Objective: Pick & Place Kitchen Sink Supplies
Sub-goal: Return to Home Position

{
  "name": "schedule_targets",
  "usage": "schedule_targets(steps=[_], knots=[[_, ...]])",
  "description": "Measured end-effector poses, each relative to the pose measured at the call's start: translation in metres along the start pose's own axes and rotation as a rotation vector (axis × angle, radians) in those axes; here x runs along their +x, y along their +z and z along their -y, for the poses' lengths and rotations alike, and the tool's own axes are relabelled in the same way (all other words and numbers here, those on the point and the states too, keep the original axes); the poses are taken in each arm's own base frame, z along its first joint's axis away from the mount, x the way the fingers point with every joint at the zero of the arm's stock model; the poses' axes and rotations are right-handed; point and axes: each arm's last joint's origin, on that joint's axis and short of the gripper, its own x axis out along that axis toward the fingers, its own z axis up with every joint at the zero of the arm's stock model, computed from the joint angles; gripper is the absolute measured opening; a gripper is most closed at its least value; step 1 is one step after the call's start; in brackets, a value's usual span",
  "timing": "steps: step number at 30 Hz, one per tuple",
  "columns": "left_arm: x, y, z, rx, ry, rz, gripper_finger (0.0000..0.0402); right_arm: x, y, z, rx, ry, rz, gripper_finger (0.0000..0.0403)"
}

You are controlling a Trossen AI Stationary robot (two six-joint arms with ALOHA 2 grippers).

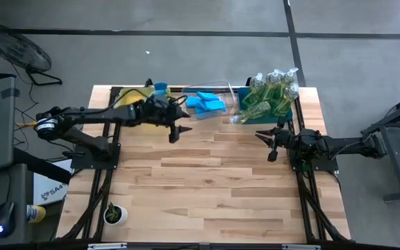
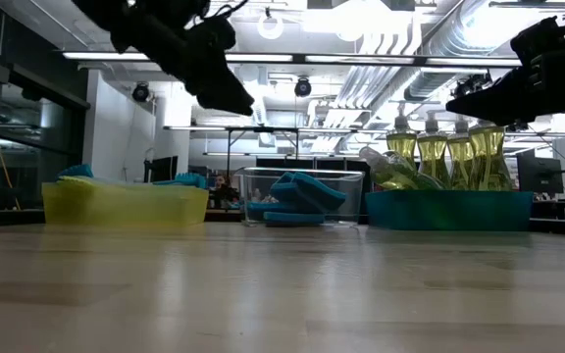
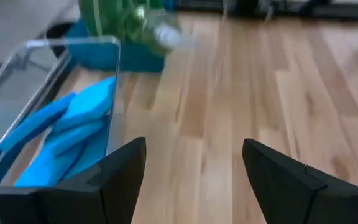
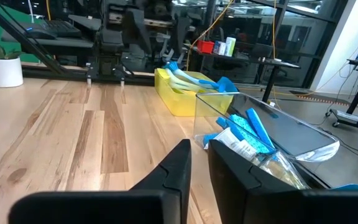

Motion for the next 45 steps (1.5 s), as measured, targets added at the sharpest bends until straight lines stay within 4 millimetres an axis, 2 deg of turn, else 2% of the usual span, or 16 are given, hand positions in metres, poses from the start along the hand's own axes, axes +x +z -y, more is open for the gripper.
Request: schedule_targets(steps=[4, 7, 13, 20, 27, 36, 45], knots=[[0.006, -0.02, 0.013, -0.027, -0.027, 0.072, 0.0264, 0.0, 0.0, 0.0, -0.002, 0.0, 0.0, 0.0046], [0.0, -0.041, 0.019, -0.061, -0.064, 0.124, 0.0264, 0.0, 0.0, 0.0, 0.0, 0.0, 0.001, 0.0048], [-0.033, -0.093, 0.028, -0.13, -0.076, 0.237, 0.0264, 0.0, 0.0, 0.0, 0.0, -0.001, 0.0, 0.0052], [-0.07, -0.135, 0.036, -0.166, -0.102, 0.394, 0.0264, 0.0, 0.0, 0.0, -0.002, -0.001, 0.0, 0.0048], [-0.084, -0.154, 0.042, -0.159, -0.103, 0.496, 0.0264, 0.0, 0.0, 0.0, -0.001, -0.001, 0.001, 0.0049], [-0.101, -0.154, 0.054, -0.139, -0.108, 0.611, 0.0264, 0.0, 0.0, 0.0, -0.001, -0.001, 0.001, 0.005], [-0.107, -0.167, 0.063, -0.086, -0.146, 0.548, 0.0264, 0.0, 0.0, 0.0, 0.001, 0.0, 0.003, 0.0049]])
